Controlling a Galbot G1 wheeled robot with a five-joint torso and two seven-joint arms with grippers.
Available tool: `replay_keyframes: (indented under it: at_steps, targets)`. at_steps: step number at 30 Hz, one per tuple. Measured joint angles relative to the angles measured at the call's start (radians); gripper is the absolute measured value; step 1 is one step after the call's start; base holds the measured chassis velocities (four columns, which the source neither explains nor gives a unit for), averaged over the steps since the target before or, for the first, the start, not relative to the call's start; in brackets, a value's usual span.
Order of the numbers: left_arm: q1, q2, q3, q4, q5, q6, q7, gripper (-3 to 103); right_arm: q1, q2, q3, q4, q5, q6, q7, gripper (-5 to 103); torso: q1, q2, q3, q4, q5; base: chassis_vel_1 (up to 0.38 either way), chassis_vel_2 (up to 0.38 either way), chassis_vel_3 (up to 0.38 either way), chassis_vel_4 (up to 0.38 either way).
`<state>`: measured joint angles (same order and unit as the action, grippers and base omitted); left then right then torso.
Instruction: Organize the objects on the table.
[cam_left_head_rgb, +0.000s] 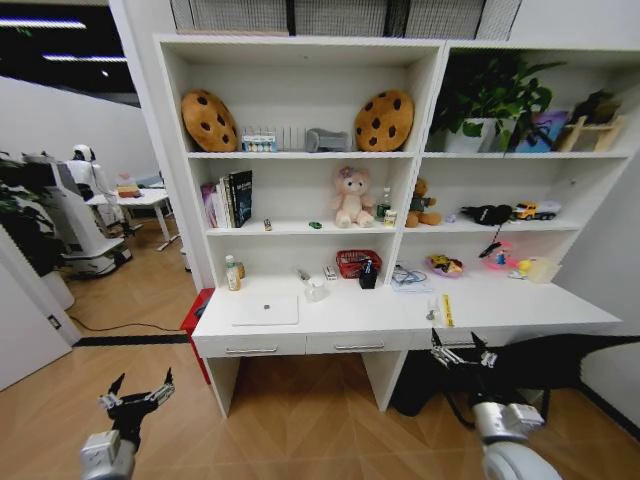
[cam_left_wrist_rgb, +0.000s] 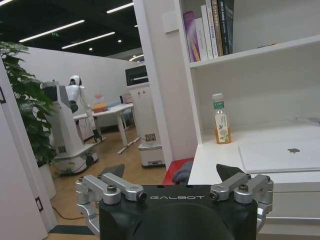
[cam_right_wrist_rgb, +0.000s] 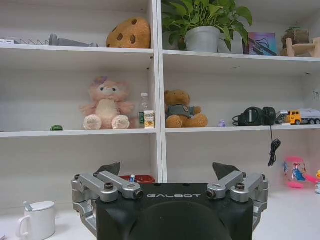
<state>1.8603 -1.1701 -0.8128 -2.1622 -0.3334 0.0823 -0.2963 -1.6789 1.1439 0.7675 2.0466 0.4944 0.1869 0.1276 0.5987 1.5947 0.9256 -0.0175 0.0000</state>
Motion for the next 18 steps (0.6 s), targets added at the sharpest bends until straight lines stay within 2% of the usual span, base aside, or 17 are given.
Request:
replay_keyframes:
  at_steps: [4,6,7,10,11,13,14,15,16,18]
  targets:
    - [-0.003,-0.005,-0.001,0.011,0.000,-0.003,0.001,100,0.000,0.000,0.000,0.000,0.000,-0.001,0.001,100,0.000,0.000,0.000,0.0000,0.0001,0.000,0.000,0.000,0.000]
    - [-0.023,-0.015,0.003,0.075,-0.019,-0.051,0.030,100,0.000,0.000,0.000,0.000,0.000,-0.002,0.001,100,0.000,0.000,0.000,0.0001,0.0003,0.000,0.000,0.000,0.000]
    - [-0.023,-0.015,0.003,0.075,-0.019,-0.051,0.030,100,0.000,0.000,0.000,0.000,0.000,-0.002,0.001,100,0.000,0.000,0.000,0.0001,0.0003,0.000,0.000,0.000,0.000]
    - [-0.064,-0.051,0.013,0.269,-0.056,-0.131,0.098,100,0.000,0.000,0.000,0.001,0.000,-0.002,0.002,100,0.000,0.000,0.000,-0.0003,0.0000,0.000,0.000,0.000,0.000]
    - [-0.064,-0.051,0.013,0.269,-0.056,-0.131,0.098,100,0.000,0.000,0.000,0.001,0.000,-0.002,0.002,100,0.000,0.000,0.000,-0.0003,0.0000,0.000,0.000,0.000,0.000]
    - [-0.106,-0.090,0.007,0.495,0.029,-0.211,0.183,100,0.000,0.000,0.000,0.001,0.000,-0.002,0.002,100,0.000,0.000,0.000,0.0003,-0.0002,0.000,0.000,0.000,0.000]
    - [-0.139,-0.119,0.002,0.609,0.080,-0.270,0.215,100,0.000,0.000,0.000,0.001,0.000,-0.002,0.002,100,0.000,0.000,0.000,0.0013,-0.0011,0.000,0.000,0.000,0.000]
    - [-0.139,-0.119,0.002,0.609,0.080,-0.270,0.215,100,0.000,0.000,0.000,0.001,0.000,-0.002,0.002,100,0.000,0.000,0.000,0.0013,-0.0011,0.000,0.000,0.000,0.000]
    - [-0.159,-0.141,-0.003,0.678,0.093,-0.311,0.230,100,0.000,0.000,0.000,0.001,0.000,-0.002,0.002,100,0.000,0.000,0.000,0.0002,-0.0016,0.000,0.000,0.000,0.000]
    - [-0.153,-0.155,-0.017,0.703,0.074,-0.326,0.233,100,0.000,0.000,0.000,0.001,0.000,-0.003,0.002,100,0.000,0.000,0.000,-0.0002,-0.0011,0.000,0.000,0.000,0.000]
